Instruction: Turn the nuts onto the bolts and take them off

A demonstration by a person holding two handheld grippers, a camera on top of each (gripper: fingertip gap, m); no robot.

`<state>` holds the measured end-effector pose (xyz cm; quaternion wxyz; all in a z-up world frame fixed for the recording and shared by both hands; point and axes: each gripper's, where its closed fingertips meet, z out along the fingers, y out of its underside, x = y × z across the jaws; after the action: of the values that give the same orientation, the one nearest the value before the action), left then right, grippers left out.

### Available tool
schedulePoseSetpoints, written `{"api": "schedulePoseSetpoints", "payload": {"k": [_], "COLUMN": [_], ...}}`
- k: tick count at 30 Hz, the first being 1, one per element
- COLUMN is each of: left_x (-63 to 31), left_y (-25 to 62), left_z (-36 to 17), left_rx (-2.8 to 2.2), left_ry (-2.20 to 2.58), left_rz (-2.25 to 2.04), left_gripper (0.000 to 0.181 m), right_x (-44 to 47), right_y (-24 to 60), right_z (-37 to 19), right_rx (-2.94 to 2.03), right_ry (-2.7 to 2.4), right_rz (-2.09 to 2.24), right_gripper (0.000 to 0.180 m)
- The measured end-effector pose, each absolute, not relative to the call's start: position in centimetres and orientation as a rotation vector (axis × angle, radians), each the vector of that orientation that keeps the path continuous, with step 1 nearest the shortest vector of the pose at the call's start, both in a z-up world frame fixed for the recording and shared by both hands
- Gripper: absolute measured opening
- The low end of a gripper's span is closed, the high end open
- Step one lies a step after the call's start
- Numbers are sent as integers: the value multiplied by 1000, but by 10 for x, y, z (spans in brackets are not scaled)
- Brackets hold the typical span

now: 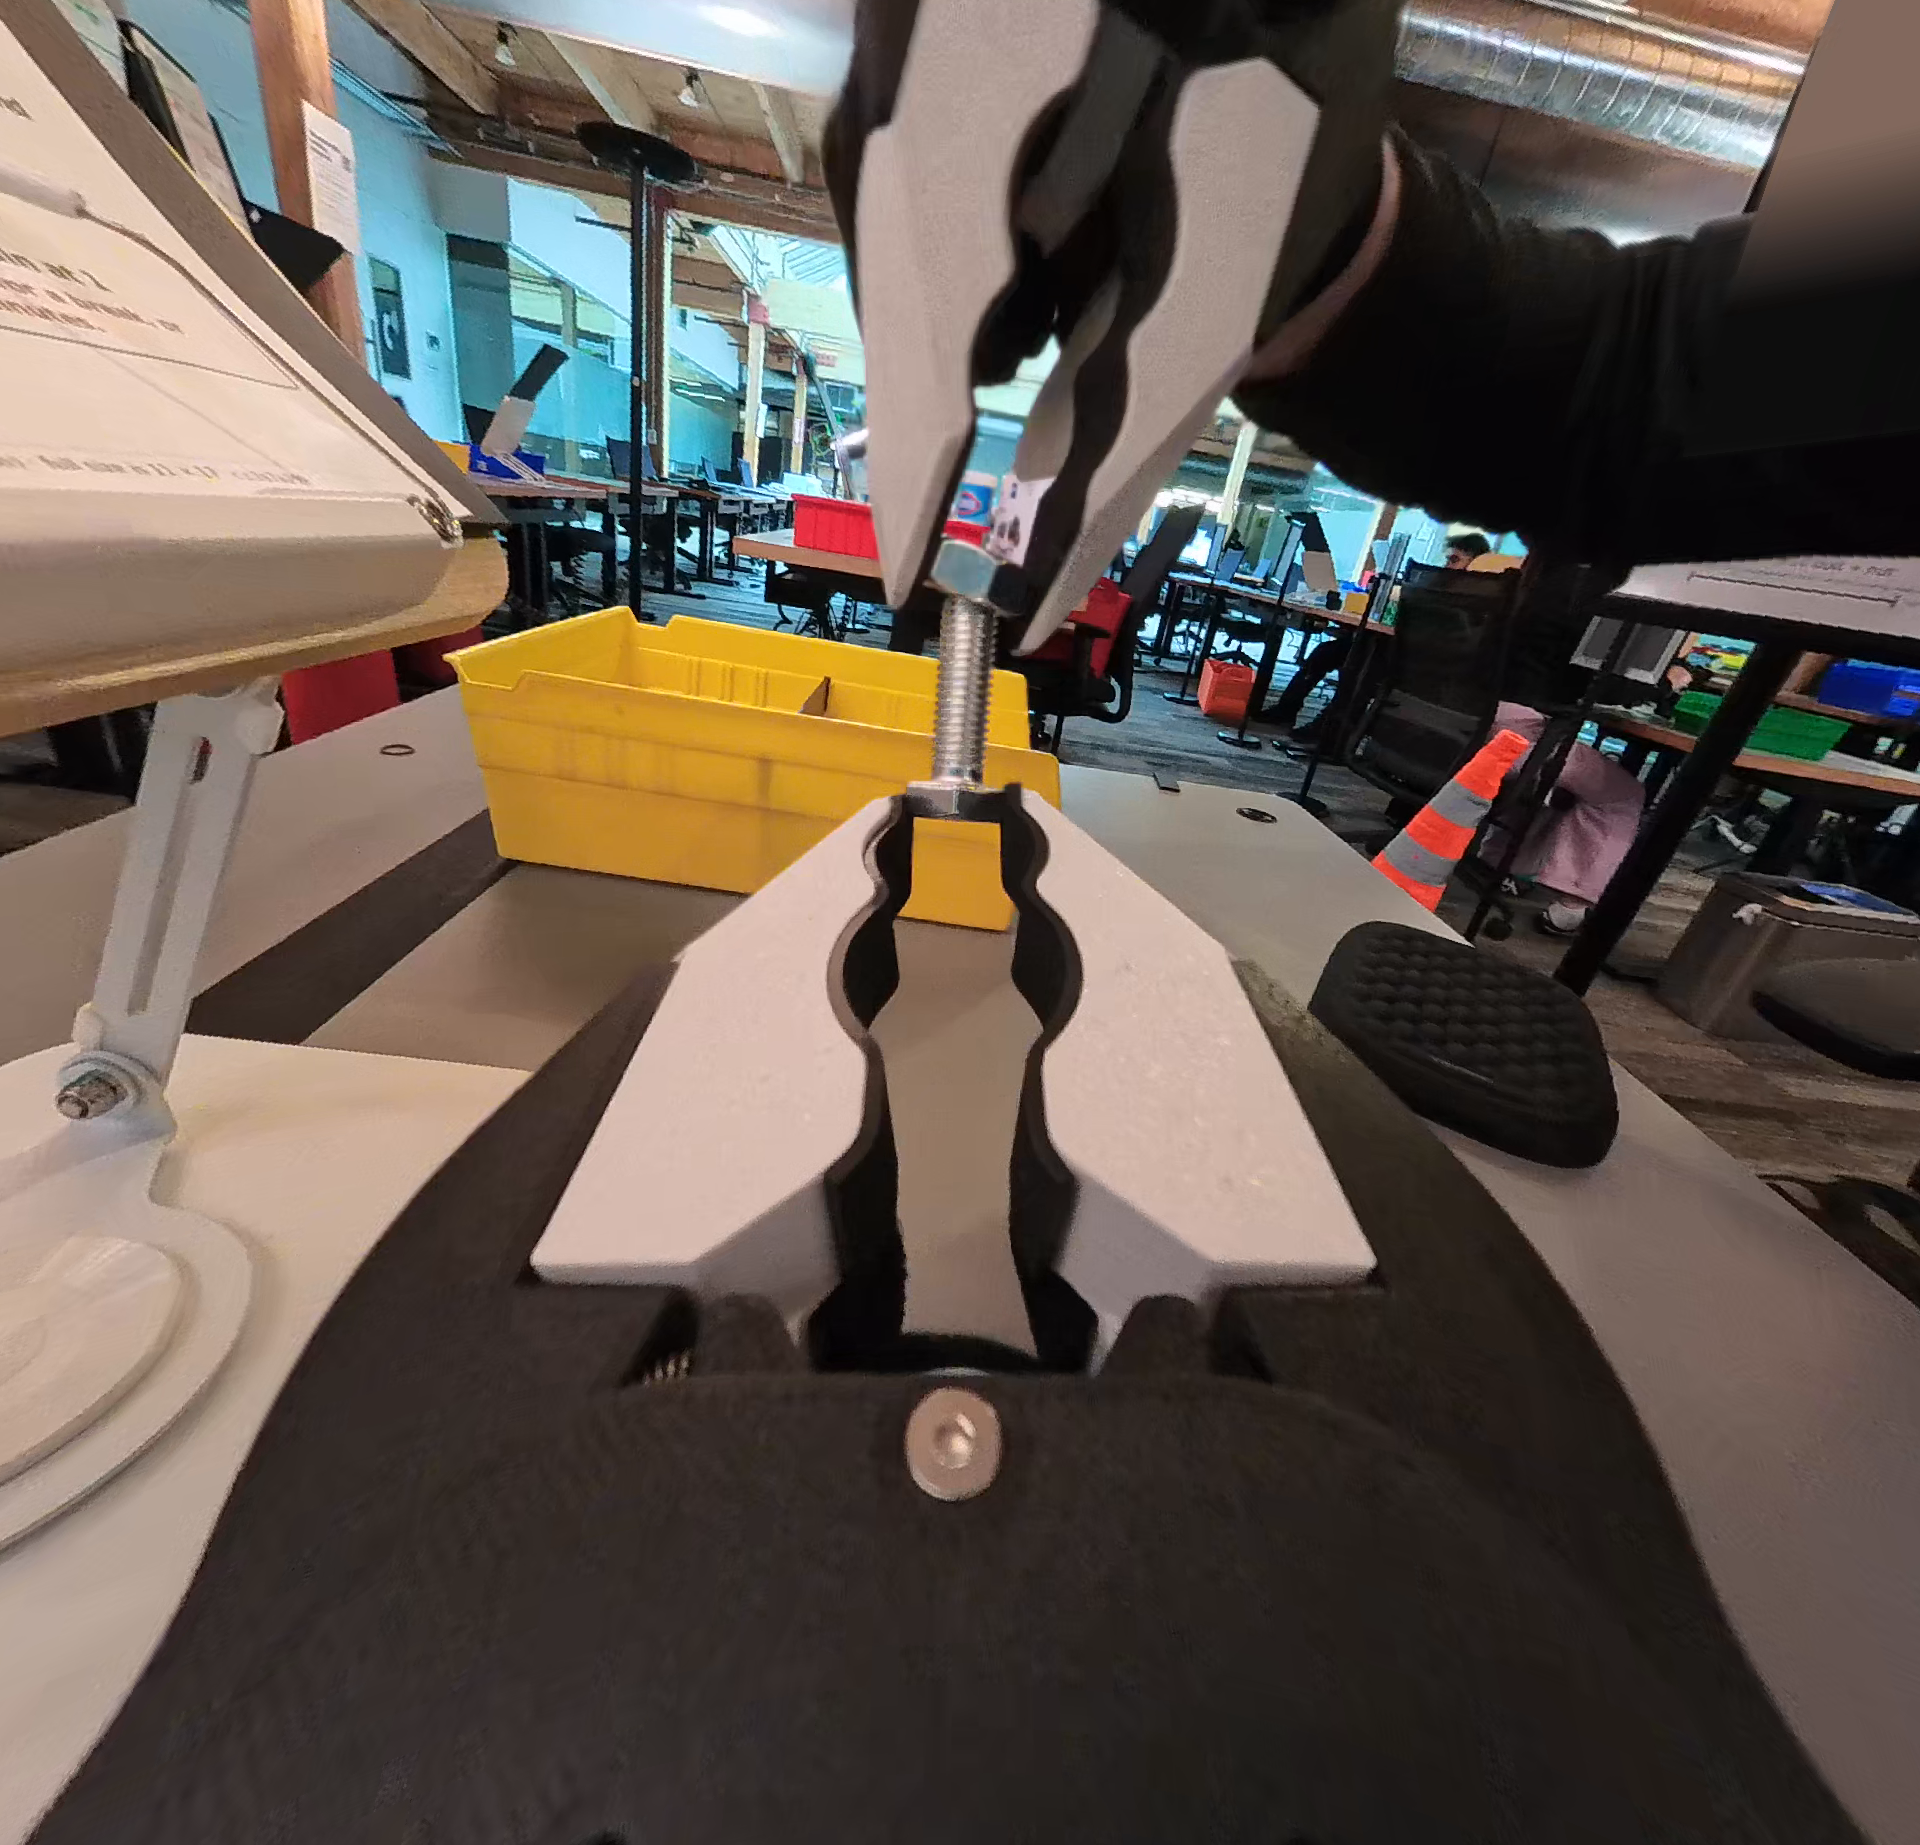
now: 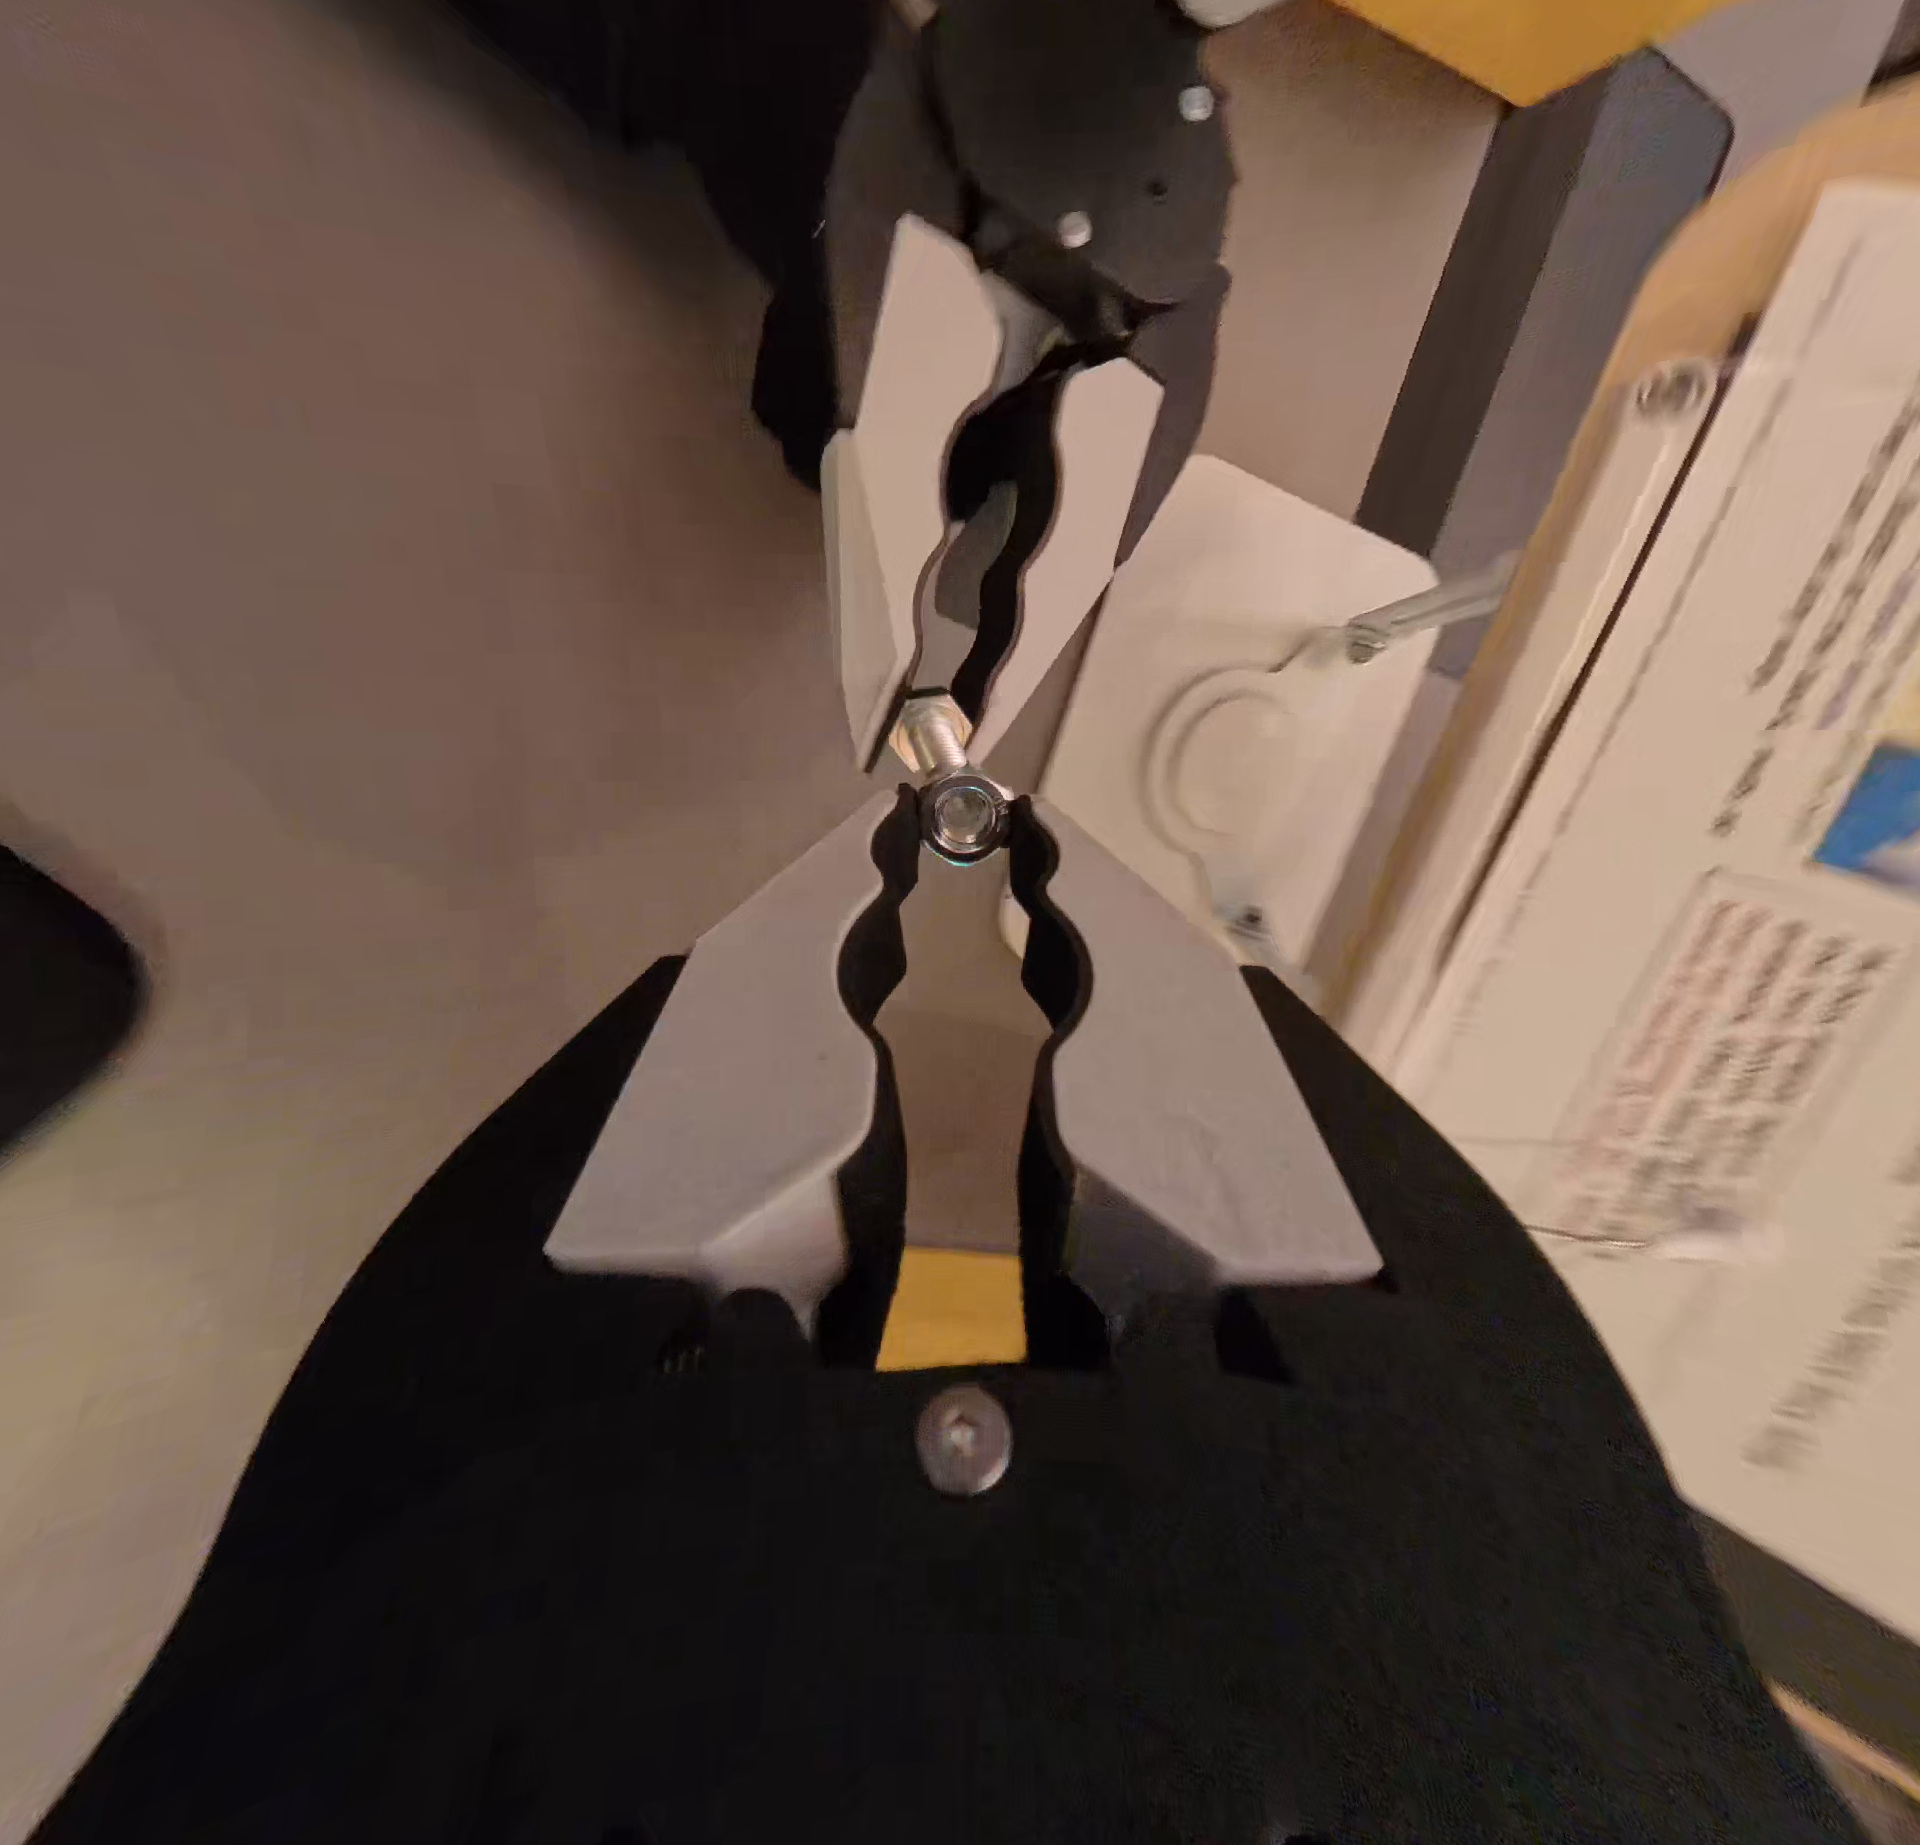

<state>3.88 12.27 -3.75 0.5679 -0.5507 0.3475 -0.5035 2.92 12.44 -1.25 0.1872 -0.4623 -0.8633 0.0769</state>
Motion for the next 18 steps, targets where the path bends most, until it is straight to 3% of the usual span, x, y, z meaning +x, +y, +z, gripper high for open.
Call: {"api": "schedulePoseSetpoints", "payload": {"k": [7, 12, 18], "left_x": [38, 32, 35], "left_y": [121, 124, 125], "left_z": [-36, -34, -37], "left_rx": [-1285, -1281, -1293], "left_ry": [818, 787, 794], "left_rz": [-1210, -1216, -1206], "left_gripper": [15, 15, 16], "right_x": [26, 59, 179], "right_y": [129, 164, 206], "right_z": [2, 35, 24], "right_rx": [-821, -1176, -1785], "right_ry": [-2554, -2318, -1963], "right_rz": [-257, -230, -188], "right_gripper": [15, 15, 16]}}
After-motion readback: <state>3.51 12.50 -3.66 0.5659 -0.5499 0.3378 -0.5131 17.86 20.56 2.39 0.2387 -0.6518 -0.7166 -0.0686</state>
